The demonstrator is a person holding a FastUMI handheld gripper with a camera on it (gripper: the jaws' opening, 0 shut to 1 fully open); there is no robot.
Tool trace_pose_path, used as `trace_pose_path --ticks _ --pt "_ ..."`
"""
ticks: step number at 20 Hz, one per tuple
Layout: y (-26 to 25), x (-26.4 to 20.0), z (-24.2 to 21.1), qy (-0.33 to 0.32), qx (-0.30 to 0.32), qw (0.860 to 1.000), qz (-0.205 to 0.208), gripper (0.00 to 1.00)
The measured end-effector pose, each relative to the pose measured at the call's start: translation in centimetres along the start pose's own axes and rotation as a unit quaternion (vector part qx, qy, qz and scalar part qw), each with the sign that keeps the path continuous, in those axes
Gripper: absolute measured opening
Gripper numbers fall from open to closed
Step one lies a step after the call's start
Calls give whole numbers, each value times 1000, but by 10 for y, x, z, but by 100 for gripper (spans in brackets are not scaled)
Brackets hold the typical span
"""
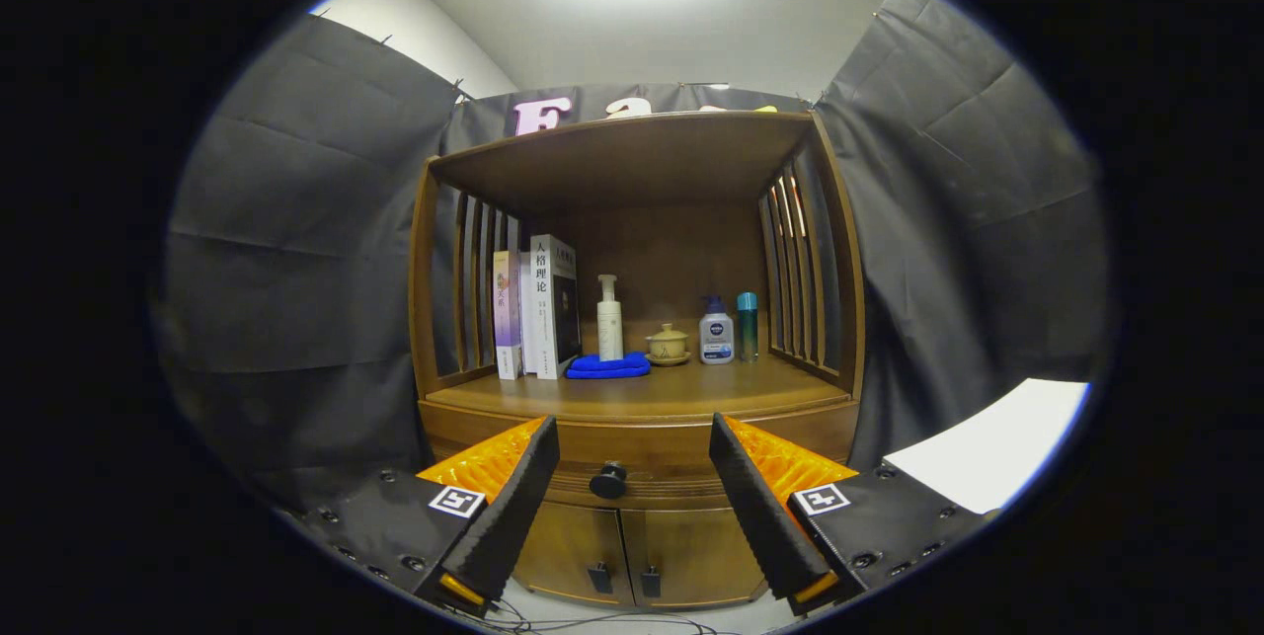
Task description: Pull open the drawer, take out the items inside it, and place them on the countertop above the cabinet.
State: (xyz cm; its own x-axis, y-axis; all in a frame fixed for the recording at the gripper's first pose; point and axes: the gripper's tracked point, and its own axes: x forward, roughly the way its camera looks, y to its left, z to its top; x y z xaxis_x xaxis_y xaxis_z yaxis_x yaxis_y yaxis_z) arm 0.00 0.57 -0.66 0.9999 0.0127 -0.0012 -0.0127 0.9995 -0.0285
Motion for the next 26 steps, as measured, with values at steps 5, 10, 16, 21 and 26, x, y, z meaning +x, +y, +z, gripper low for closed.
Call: trace_pose_path --ticks 5,10,16,21,26 --pt "1 4 -1 8 5 1000 1 98" --pt "8 24 -10 31 -2 999 12 98" --pt "15 58 -32 60 5 998 0 98" --pt "23 84 -53 83 5 997 3 97" --pt "29 96 -80 109 -2 994 9 97"
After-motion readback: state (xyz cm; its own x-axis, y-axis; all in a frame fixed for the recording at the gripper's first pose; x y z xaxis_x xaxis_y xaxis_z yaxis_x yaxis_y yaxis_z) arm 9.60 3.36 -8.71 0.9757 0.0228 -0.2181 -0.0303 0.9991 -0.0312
